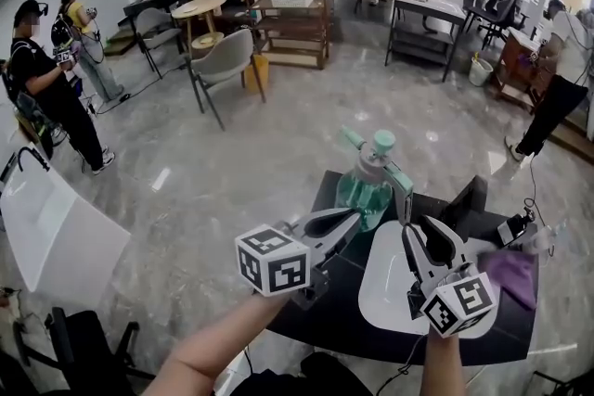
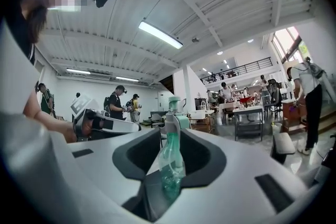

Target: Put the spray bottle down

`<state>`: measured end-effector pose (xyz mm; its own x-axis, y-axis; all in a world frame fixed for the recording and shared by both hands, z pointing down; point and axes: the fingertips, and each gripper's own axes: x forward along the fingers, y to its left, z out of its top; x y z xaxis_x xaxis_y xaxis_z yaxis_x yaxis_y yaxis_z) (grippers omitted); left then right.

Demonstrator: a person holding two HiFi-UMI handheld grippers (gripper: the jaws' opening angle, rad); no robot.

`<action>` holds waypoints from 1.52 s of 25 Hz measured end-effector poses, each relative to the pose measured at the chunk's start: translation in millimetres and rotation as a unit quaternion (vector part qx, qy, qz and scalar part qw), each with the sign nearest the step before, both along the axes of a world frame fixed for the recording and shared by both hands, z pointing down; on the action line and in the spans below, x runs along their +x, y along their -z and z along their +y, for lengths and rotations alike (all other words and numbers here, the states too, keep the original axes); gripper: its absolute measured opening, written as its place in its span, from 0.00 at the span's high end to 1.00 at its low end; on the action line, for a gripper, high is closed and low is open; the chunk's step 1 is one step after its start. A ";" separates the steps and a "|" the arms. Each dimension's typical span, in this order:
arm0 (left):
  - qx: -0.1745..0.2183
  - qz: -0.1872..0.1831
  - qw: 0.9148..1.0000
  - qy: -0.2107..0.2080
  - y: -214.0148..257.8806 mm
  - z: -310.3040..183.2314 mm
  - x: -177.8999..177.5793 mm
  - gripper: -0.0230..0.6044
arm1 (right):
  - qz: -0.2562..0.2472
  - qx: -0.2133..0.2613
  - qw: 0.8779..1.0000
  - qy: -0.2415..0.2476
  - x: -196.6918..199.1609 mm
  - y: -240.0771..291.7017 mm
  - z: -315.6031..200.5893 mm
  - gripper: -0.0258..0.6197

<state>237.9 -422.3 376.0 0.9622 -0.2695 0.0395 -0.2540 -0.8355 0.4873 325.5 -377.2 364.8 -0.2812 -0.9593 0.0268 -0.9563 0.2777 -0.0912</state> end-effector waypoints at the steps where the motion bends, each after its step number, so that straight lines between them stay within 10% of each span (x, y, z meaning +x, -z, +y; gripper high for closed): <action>1: 0.002 0.000 1.000 -0.002 0.6 3.8 -1.0 0.94 | -0.001 -0.003 1.000 -0.004 -0.9 -0.8 3.2 0.80; 38: 0.064 -0.004 0.998 -0.025 17.1 123.7 -50.5 0.94 | -0.008 -0.051 0.999 -0.011 -78.8 -9.3 111.9 0.95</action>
